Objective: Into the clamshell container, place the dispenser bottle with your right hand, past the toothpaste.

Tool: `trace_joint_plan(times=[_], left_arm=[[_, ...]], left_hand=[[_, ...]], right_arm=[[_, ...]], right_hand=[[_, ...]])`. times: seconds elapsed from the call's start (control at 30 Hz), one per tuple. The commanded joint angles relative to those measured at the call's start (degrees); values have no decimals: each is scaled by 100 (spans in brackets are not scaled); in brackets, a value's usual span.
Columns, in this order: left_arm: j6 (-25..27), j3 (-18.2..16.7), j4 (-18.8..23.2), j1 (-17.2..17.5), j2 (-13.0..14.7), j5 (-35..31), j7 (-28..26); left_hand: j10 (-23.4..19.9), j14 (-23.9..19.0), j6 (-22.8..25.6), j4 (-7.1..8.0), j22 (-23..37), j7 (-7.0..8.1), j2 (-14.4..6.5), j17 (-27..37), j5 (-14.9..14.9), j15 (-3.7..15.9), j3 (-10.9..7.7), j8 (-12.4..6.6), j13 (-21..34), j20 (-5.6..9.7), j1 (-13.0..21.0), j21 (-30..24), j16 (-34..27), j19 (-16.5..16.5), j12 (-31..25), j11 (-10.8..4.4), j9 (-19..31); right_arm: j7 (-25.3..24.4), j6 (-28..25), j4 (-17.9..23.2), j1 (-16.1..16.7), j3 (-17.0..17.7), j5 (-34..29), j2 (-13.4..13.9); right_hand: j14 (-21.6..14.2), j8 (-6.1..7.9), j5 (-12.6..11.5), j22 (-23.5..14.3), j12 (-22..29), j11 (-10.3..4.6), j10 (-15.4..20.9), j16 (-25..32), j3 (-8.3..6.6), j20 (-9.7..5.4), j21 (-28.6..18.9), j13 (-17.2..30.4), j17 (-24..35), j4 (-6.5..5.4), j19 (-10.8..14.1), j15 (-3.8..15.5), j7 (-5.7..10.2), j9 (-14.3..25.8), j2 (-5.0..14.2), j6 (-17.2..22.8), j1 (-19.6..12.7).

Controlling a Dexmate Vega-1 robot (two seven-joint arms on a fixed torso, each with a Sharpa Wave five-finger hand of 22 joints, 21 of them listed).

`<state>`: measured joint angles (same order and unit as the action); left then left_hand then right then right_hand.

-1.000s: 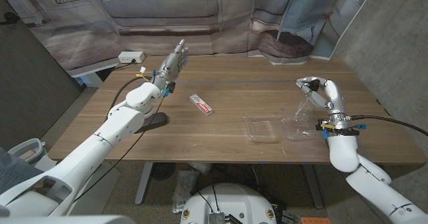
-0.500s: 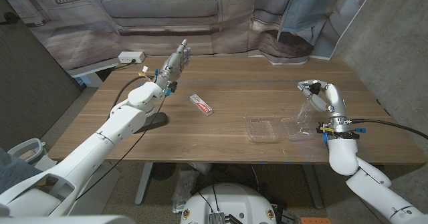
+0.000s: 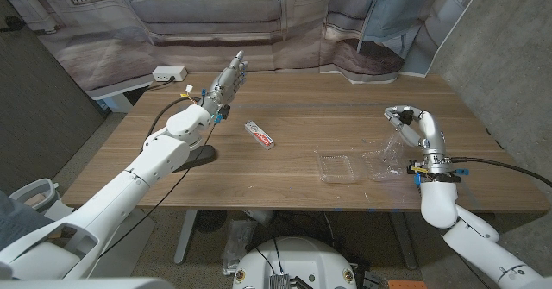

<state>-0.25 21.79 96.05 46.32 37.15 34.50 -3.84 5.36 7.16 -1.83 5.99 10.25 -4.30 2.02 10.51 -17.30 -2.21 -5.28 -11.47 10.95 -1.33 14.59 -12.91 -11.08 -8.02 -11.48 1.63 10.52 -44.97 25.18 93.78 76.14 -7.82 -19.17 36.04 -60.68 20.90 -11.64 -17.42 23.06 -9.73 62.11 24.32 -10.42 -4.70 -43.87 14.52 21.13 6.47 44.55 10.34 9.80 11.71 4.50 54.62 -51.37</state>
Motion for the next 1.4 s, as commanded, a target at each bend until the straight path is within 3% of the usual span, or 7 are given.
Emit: trace_joint_plan(times=[0.03,1.4], left_arm=[[71,5,90,10,31,-9,-46],[54,-3,194,96,72,-9,-39]], left_hand=[[-1,14,23,9,27,-13,-43,17,-21,-2,35,1,-4,12,0,17,17,37,-19,-17,28],[6,21,37,8,34,-15,-65,17,-18,6,83,0,-4,-9,11,48,19,26,-17,-11,29]], right_arm=[[-177,12,-159,-81,-139,4,32],[-650,-329,-130,-93,-461,-234,194]], right_hand=[[33,-15,12,-7,-15,21,-35,-9,16,-740,-26,16,25,10,-8,285,-9,21,110,-19,-53],[122,-114,40,13,-102,24,-149,-73,55,-744,-69,55,45,-63,-123,280,-18,24,185,-115,64]])
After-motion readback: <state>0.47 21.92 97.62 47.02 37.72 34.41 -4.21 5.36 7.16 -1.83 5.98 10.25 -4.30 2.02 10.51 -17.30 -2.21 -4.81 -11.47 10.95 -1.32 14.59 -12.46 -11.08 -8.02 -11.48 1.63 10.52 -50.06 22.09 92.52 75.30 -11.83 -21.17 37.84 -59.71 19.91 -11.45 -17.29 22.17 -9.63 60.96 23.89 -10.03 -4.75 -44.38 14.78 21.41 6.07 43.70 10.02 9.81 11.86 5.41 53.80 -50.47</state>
